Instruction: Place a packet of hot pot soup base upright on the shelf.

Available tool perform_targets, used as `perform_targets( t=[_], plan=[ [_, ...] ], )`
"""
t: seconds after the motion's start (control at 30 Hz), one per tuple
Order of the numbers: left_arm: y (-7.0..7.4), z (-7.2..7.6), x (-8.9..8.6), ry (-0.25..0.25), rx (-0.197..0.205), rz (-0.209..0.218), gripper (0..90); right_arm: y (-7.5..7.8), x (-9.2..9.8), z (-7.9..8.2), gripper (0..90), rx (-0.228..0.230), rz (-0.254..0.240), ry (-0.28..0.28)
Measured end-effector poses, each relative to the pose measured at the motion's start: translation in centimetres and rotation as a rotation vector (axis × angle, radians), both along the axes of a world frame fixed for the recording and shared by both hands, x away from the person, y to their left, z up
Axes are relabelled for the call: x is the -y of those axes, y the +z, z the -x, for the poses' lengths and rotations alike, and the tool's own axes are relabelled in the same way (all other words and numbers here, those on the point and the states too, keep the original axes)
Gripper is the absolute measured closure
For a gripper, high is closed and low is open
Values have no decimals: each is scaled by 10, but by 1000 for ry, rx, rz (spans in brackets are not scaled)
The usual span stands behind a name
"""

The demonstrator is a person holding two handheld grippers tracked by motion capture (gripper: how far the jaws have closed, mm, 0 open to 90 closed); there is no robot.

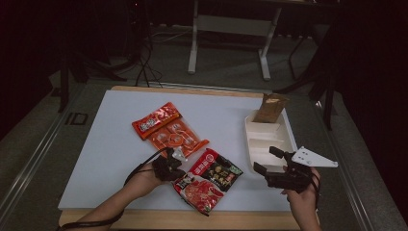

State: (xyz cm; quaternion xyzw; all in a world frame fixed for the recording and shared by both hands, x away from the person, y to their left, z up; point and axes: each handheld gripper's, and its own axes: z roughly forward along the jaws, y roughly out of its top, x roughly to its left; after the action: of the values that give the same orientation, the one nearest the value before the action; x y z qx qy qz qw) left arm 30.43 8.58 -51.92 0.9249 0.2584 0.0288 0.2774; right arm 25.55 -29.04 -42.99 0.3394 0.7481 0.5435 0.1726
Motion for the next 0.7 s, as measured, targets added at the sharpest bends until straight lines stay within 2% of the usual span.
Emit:
perform_targets(
  t=[0.37, 0.5, 0.7],
  plan=[
    [-3, 8, -15, -5, -12, 11, 898, 0, -2, 0, 136, 1, 4, 3],
    [-4, 10, -14, 7, -14, 30, 899, 0, -2, 1, 137, 3, 4, 4],
    [-5, 16, -6, -20, -19, 58, 899, 0, -2, 0, 137, -1, -1, 1]
  ],
)
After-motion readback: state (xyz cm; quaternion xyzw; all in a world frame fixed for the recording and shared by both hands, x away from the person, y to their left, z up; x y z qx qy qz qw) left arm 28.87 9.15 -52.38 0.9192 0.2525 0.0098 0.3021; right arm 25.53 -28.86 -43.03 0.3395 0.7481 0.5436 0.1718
